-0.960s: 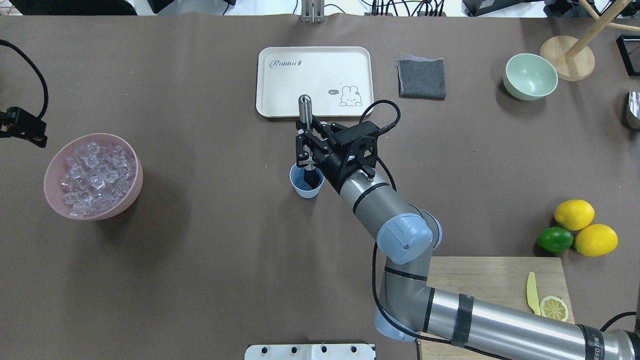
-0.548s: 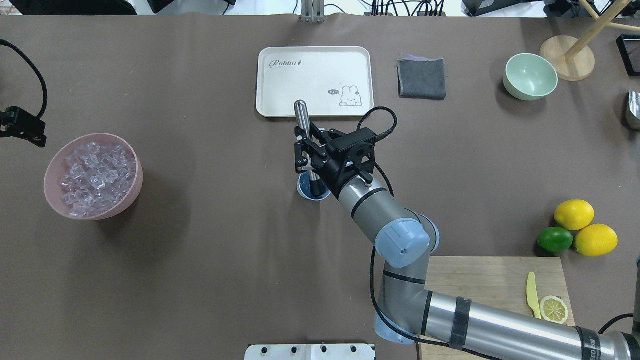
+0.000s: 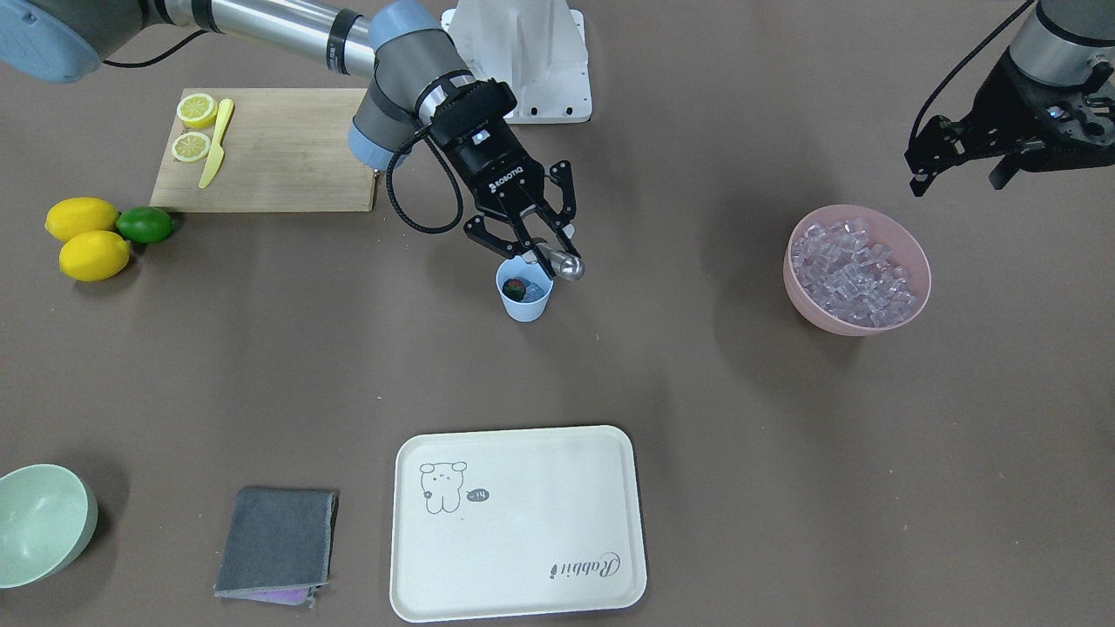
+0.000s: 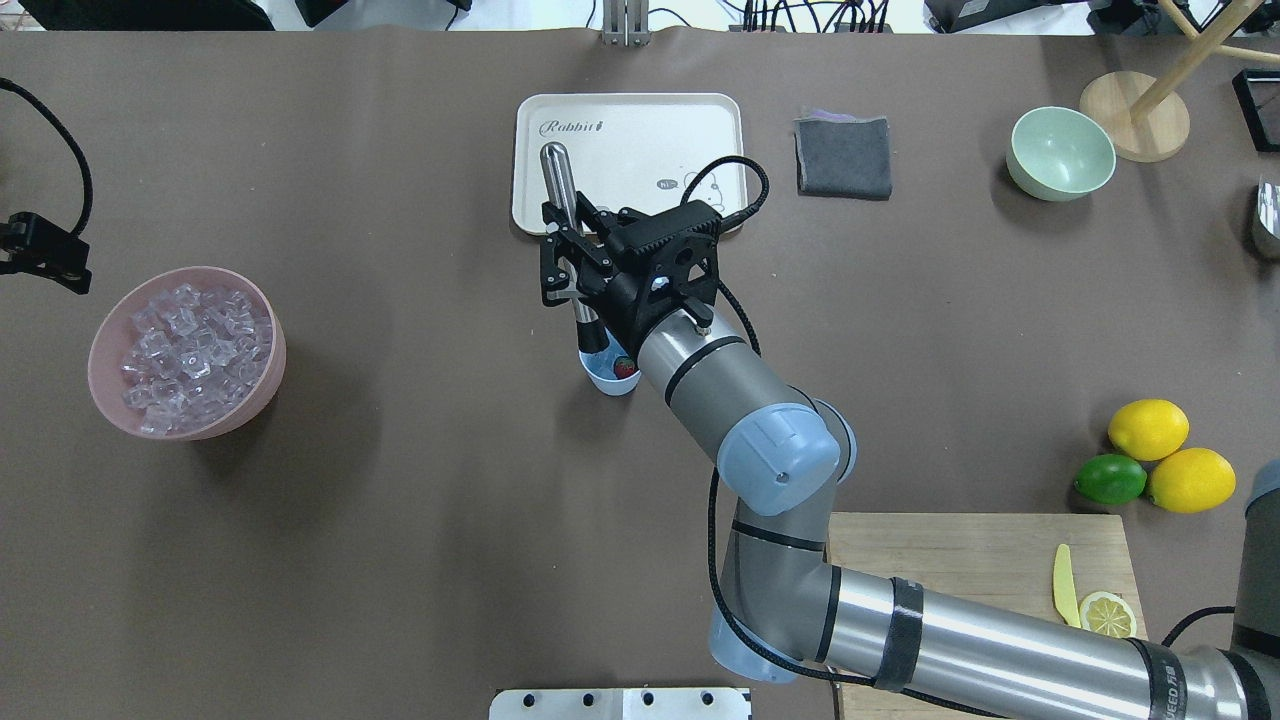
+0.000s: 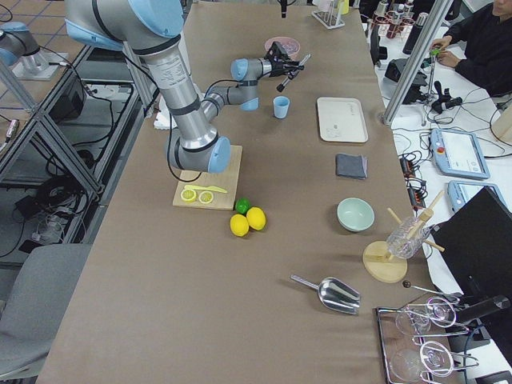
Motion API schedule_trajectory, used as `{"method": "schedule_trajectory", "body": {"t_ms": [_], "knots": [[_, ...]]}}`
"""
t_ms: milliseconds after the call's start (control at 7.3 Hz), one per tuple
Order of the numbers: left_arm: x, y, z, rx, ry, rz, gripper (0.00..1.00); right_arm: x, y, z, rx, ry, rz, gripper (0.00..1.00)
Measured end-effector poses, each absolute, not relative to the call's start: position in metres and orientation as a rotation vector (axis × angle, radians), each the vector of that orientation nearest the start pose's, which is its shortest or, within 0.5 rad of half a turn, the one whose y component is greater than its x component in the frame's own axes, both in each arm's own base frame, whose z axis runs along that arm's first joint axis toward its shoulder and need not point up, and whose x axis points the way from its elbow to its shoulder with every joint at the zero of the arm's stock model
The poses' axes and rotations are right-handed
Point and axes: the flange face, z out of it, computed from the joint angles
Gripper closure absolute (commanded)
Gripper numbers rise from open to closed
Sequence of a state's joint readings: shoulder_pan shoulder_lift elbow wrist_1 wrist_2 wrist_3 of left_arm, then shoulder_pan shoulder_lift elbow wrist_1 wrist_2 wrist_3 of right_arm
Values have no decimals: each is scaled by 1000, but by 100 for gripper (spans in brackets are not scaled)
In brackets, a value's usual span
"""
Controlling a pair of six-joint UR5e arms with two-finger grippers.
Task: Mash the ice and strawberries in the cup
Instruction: 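Lift the muddler out of the cup and carry it back with the right gripper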
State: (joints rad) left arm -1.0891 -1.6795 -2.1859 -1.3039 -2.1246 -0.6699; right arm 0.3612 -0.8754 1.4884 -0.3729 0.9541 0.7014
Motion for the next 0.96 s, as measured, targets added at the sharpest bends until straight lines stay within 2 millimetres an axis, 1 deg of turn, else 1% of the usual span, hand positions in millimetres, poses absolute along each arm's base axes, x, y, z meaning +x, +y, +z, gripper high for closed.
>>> {"method": "schedule_trajectory", "body": {"t_ms": [274,411,548,685,822,960], "knots": [[142,-451,359,77,697,-60,2,-515,-419,130,1314,-1116,139,100],[138,-451,359,79,694,-67,2,-502,-424,131,1269,-1089,108,100],[134,-452,361,80,691,-77,2,-488,-433,142,1198,-1076,85,100],[129,-453,362,84,689,-87,2,-467,-445,160,1111,-1057,56,100],[123,-454,361,91,689,-98,2,-440,-456,181,1024,-1022,24,100],[117,-455,359,98,691,-108,2,-414,-469,210,920,-985,11,100]]}}
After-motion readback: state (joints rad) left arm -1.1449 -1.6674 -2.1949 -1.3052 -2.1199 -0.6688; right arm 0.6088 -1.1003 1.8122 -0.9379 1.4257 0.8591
